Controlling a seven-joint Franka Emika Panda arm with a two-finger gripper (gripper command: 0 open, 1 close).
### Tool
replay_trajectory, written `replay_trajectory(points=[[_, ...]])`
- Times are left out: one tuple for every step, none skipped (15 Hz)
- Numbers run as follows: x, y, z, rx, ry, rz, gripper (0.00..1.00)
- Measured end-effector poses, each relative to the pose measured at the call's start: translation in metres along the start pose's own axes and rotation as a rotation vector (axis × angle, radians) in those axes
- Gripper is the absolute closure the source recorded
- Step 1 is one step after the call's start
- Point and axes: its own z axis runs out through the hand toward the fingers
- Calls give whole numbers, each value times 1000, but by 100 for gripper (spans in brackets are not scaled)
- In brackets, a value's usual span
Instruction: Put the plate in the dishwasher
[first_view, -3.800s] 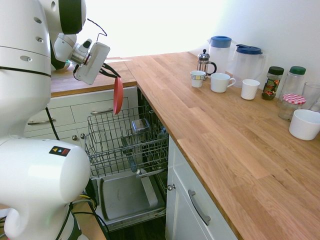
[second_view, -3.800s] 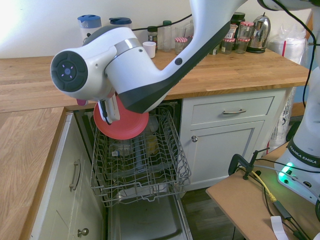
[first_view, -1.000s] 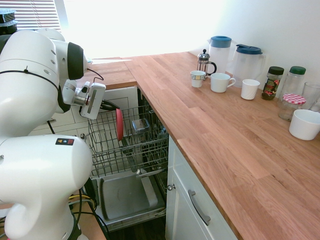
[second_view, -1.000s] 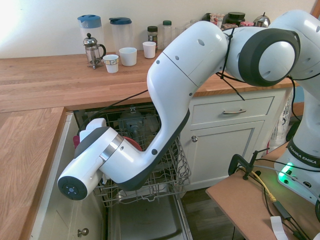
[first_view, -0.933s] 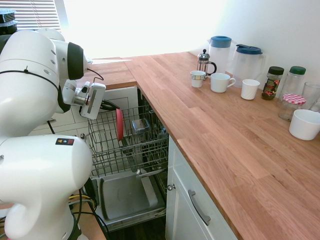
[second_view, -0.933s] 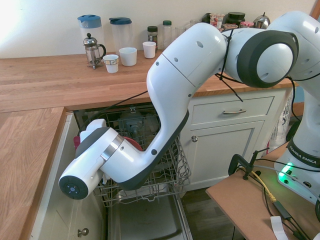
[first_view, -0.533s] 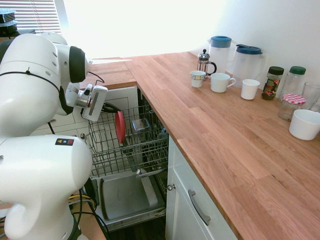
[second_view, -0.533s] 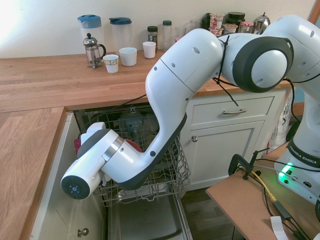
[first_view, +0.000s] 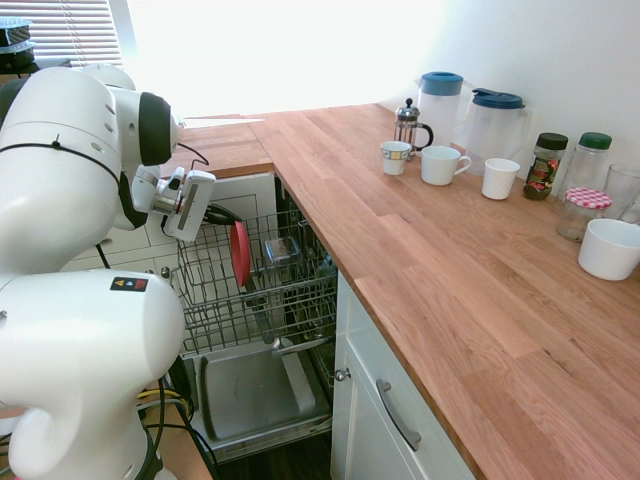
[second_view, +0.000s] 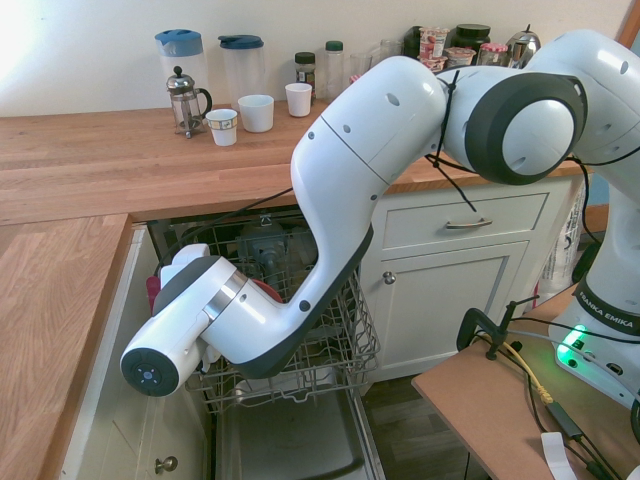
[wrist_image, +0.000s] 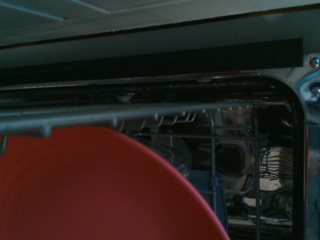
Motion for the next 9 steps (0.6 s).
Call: replay_trajectory(points=[[0,-2,-1,16,0,3,0],[0,-3,-3,30,1,5,0],[0,-4,-3,38,1,5,0],[0,-5,-4,41,1,6,0],[0,-5,-5,45,2,6,0],[-1,-6,-6,49,3,7,0],[-1,-6,-8,53,4,8,0],[-1,-7,-10,56,6,7,0],[0,-7,-13,60,8,8,0]])
